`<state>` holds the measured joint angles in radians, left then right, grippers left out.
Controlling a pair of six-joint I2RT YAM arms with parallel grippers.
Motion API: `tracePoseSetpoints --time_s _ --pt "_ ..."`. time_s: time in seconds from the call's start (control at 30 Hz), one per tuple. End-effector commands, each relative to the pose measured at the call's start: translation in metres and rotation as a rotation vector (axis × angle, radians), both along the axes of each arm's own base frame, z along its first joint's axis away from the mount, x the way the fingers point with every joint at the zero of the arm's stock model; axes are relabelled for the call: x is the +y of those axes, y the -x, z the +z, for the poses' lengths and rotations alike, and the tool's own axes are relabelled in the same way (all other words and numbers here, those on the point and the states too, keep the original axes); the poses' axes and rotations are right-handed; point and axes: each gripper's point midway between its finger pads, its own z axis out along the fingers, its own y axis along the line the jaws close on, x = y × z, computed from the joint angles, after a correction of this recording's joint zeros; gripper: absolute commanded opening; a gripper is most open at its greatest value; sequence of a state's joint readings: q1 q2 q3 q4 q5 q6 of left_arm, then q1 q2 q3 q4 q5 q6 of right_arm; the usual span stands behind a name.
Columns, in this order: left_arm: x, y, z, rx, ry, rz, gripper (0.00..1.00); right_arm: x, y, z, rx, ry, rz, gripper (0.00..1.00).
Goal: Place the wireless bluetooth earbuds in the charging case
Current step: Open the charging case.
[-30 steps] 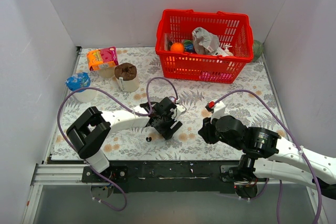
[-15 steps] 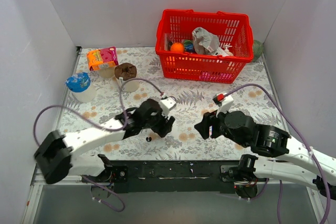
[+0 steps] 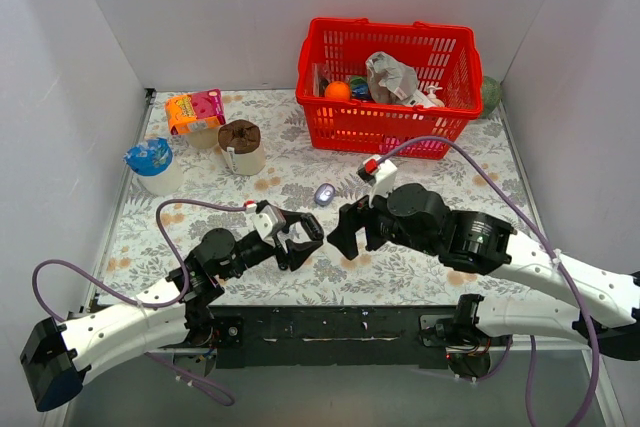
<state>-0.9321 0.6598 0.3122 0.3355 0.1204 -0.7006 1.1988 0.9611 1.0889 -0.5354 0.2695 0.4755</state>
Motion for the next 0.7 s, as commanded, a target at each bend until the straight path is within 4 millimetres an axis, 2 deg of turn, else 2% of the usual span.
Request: tracePoseSetpoints --time_s 0.0,0.07,0.1,0.37,0.67 --pt "-0.001 0.001 0.022 -0.095 0.036 -0.005 0.0 0.018 -0.005 0.03 -0.034 -0.044 0.028 0.92" --pt "-0.001 0.001 0.022 -0.106 0.028 -0.006 0.0 0.021 -0.009 0.026 -0.022 -0.008 0.013 0.91" --pt "-0.002 0.001 0.024 -0.112 0.028 -0.011 0.0 0.026 -0.013 0.017 -0.016 0.023 0.004 0.9" --pt "-0.002 0.003 0.025 -0.115 0.013 -0.025 0.0 0.046 -0.022 -0.005 0.041 0.05 0.018 0.86" --pt "-0.001 0.006 0.029 -0.131 0.013 -0.036 0.0 0.044 -0.035 -0.02 0.09 0.073 -0.004 0.81"
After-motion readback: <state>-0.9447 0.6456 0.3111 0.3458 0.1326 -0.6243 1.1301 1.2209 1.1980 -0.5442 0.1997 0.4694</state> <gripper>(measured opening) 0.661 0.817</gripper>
